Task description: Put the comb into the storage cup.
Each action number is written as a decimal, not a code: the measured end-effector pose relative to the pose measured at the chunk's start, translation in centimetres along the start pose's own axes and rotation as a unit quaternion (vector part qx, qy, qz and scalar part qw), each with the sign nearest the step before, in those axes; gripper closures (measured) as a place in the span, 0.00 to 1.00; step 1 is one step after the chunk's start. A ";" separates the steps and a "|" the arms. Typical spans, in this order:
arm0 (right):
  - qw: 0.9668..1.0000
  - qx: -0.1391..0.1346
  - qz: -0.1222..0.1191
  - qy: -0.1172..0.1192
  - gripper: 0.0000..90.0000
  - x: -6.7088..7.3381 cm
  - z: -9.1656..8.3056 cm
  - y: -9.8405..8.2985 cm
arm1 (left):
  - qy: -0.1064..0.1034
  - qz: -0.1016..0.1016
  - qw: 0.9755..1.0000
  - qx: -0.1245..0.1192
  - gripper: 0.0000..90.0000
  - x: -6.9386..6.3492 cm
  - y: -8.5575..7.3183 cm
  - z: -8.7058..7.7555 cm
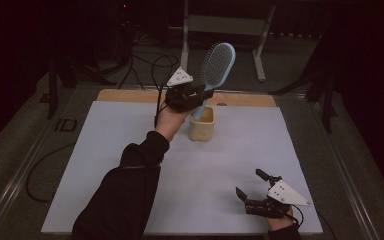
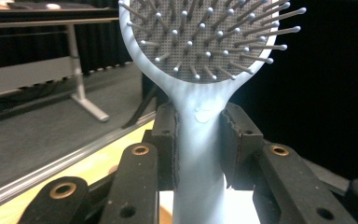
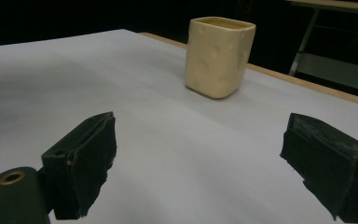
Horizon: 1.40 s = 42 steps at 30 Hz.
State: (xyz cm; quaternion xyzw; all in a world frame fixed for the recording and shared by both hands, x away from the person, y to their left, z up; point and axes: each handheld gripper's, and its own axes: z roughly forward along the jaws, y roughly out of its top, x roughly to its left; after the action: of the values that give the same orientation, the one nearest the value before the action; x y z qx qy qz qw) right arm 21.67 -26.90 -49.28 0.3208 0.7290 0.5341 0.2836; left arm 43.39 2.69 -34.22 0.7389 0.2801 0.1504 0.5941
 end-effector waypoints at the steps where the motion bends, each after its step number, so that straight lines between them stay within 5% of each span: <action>1: 1.000 -0.001 0.001 0.000 0.11 0.0 0.0 0.0 | 0.002 0.002 1.000 0.000 0.78 0.1 0.1 0.2; 5: 1.000 -0.001 0.002 0.001 0.11 0.0 0.0 0.0 | -0.011 -0.015 1.000 -0.013 0.78 0.5 0.1 0.9; 19: 1.000 -0.003 0.001 0.004 0.11 0.1 -0.1 0.0 | -0.016 -0.016 0.998 -0.060 0.78 2.0 -0.8 2.8; 32: 1.000 -0.003 0.001 0.009 0.11 0.2 0.0 0.0 | -0.022 -0.022 0.997 -0.074 0.78 3.7 -3.4 3.8; 34: 1.000 -0.003 0.001 0.010 0.11 0.2 0.0 0.0 | -0.008 -0.003 0.997 -0.075 0.78 3.7 -4.1 4.2; 39: 1.000 -0.003 0.003 0.012 0.11 0.1 0.0 -0.1 | -0.007 -0.011 0.997 -0.072 0.78 3.9 -5.0 4.6; 42: 1.000 -0.002 0.003 0.011 0.11 0.1 0.0 0.0 | 0.001 0.000 0.998 -0.070 0.78 4.0 -5.5 4.8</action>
State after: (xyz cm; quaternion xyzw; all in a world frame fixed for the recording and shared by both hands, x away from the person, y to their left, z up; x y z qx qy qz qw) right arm 21.57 -26.80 -49.32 0.3159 0.7302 0.5400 0.2747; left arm 48.00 2.00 -41.16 0.6954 0.2694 0.1706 0.6440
